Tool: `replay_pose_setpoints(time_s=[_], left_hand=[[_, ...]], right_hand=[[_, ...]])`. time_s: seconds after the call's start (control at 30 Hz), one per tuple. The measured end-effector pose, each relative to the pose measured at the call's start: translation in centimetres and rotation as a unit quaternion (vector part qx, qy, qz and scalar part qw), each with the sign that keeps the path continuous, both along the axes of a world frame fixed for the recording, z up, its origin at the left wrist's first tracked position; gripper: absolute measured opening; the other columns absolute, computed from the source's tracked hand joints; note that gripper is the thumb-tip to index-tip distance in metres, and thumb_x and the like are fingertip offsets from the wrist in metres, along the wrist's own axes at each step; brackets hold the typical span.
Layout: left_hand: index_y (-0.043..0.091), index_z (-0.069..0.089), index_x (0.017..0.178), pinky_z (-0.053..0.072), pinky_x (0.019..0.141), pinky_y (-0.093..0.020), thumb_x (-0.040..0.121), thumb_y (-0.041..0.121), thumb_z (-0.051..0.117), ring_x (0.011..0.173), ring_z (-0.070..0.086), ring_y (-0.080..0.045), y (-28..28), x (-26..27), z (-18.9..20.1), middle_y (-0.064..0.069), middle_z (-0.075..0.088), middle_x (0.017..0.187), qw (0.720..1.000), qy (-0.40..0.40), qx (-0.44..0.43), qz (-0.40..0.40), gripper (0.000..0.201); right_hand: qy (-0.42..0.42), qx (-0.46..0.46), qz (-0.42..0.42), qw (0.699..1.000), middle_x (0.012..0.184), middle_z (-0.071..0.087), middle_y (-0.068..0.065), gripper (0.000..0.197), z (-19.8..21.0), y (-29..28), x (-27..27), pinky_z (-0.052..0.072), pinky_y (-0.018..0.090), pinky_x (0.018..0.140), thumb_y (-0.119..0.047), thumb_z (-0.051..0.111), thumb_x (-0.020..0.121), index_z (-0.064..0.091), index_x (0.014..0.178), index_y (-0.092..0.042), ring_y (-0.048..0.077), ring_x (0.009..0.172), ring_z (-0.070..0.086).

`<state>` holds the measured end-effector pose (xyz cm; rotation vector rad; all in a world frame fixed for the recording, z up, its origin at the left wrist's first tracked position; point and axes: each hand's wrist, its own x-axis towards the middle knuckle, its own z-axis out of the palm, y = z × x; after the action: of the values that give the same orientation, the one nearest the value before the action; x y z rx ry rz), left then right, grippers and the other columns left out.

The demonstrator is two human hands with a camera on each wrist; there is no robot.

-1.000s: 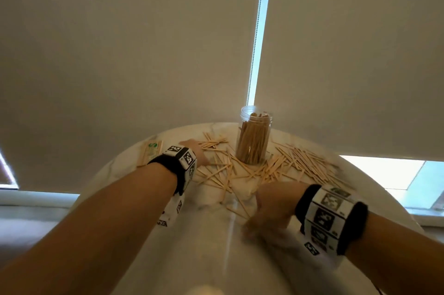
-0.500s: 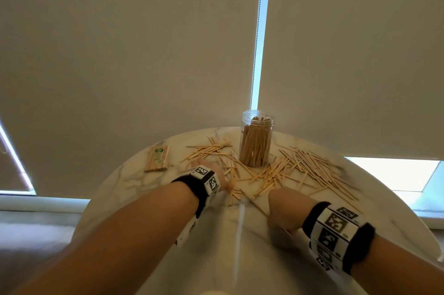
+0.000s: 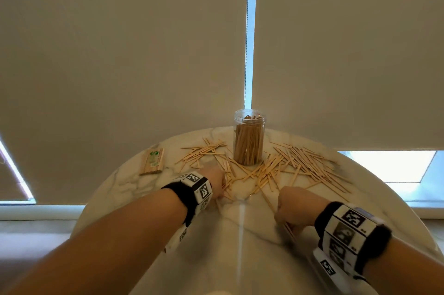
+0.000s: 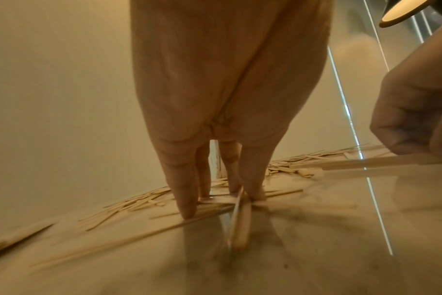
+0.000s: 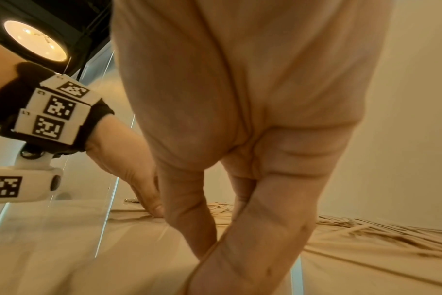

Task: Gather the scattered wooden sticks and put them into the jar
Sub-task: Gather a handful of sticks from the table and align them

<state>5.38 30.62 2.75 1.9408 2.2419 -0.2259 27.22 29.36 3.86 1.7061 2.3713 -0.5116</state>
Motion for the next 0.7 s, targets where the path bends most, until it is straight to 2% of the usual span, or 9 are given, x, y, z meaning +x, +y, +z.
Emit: replay_pose_setpoints(time_s=[0.03, 0.1, 0.17, 0.23, 0.33, 0.4, 0.47, 0.6, 0.7], left_hand=[[0.013, 0.065, 0.128, 0.05, 0.089, -0.027, 0.092, 0.024, 0.07, 0.113, 0.061, -0.023, -0.5, -0.3, 0.3, -0.007, 0.065, 0.126, 1.0, -0.012, -0.002, 0.006, 0.038], [0.012, 0.061, 0.131, 0.05, 0.09, -0.03, 0.089, 0.041, 0.071, 0.116, 0.059, -0.025, -0.9, -1.1, 0.9, -0.01, 0.06, 0.13, 0.999, -0.01, 0.02, 0.044, 0.052], [0.01, 0.06, 0.125, 0.051, 0.085, -0.037, 0.09, 0.068, 0.053, 0.11, 0.058, -0.028, -1.1, -1.7, 1.6, -0.014, 0.057, 0.13, 0.993, 0.031, 0.051, 0.1, 0.069], [0.014, 0.064, 0.117, 0.051, 0.081, -0.036, 0.093, 0.075, 0.031, 0.106, 0.061, -0.029, -1.0, -1.9, 1.8, -0.014, 0.061, 0.129, 0.994, 0.039, 0.039, 0.098, 0.074], [0.014, 0.058, 0.136, 0.046, 0.096, -0.038, 0.099, 0.066, 0.033, 0.121, 0.057, -0.03, -1.0, 0.5, 1.4, -0.012, 0.058, 0.135, 0.998, 0.001, 0.012, 0.061, 0.068], [0.008, 0.058, 0.132, 0.049, 0.092, -0.037, 0.095, 0.064, 0.048, 0.115, 0.06, -0.029, -0.6, 2.6, 0.6, -0.011, 0.062, 0.126, 0.999, 0.012, 0.007, 0.044, 0.067], [0.007, 0.054, 0.132, 0.051, 0.093, -0.037, 0.098, 0.047, 0.055, 0.116, 0.059, -0.029, -0.1, 4.3, 0.1, -0.013, 0.06, 0.128, 0.999, 0.02, 0.007, 0.031, 0.052], [0.002, 0.055, 0.132, 0.05, 0.099, -0.034, 0.102, 0.018, 0.049, 0.122, 0.057, -0.029, -0.2, 5.2, 0.2, -0.015, 0.057, 0.135, 0.999, 0.035, 0.012, 0.006, 0.034], [0.001, 0.054, 0.132, 0.049, 0.098, -0.033, 0.102, 0.015, 0.051, 0.123, 0.058, -0.03, -0.6, 4.8, 0.6, -0.015, 0.058, 0.135, 0.999, 0.035, 0.007, 0.002, 0.034]], right_hand=[[0.003, 0.0, -0.003, 1.0, 0.076, 0.06, 0.001, 0.022, 0.0, -0.1, 0.0, 0.05, 0.025, 0.061, -0.027, 0.064, 0.088, 0.052, 0.073, -0.016, 0.018, 0.072, 0.06], [0.004, 0.0, -0.003, 1.0, 0.07, 0.059, 0.0, 0.025, 0.0, -0.4, 0.0, 0.047, 0.024, 0.057, -0.026, 0.063, 0.088, 0.051, 0.07, -0.016, 0.018, 0.067, 0.059], [-0.002, 0.002, -0.001, 1.0, 0.07, 0.058, 0.0, 0.025, 0.1, -0.6, -0.1, 0.045, 0.024, 0.055, -0.027, 0.062, 0.089, 0.051, 0.07, -0.015, 0.018, 0.067, 0.059], [-0.004, 0.005, -0.003, 1.0, 0.073, 0.059, 0.0, 0.024, 0.3, -0.9, -0.2, 0.044, 0.023, 0.054, -0.026, 0.062, 0.09, 0.051, 0.072, -0.015, 0.018, 0.068, 0.058], [-0.006, 0.012, -0.001, 1.0, 0.075, 0.056, 0.001, 0.026, 0.3, -1.2, -0.2, 0.041, 0.021, 0.053, -0.026, 0.062, 0.092, 0.049, 0.072, -0.014, 0.02, 0.073, 0.057], [-0.006, 0.011, -0.002, 1.0, 0.082, 0.058, 0.002, 0.02, 0.3, -1.2, -0.3, 0.043, 0.022, 0.058, -0.027, 0.062, 0.093, 0.053, 0.081, -0.013, 0.02, 0.078, 0.057], [-0.008, 0.008, -0.003, 1.0, 0.088, 0.06, 0.003, 0.018, 0.3, -1.1, -0.3, 0.047, 0.023, 0.062, -0.028, 0.062, 0.093, 0.054, 0.089, -0.013, 0.02, 0.081, 0.058], [-0.005, 0.007, -0.008, 1.0, 0.097, 0.065, 0.004, 0.017, 0.3, -1.1, -0.4, 0.057, 0.028, 0.076, -0.029, 0.063, 0.094, 0.058, 0.097, -0.013, 0.02, 0.087, 0.066], [0.013, 0.006, -0.012, 1.0, 0.088, 0.065, 0.002, 0.016, 0.1, -1.1, -0.3, 0.055, 0.025, 0.067, -0.027, 0.064, 0.092, 0.056, 0.087, -0.014, 0.018, 0.079, 0.066]])
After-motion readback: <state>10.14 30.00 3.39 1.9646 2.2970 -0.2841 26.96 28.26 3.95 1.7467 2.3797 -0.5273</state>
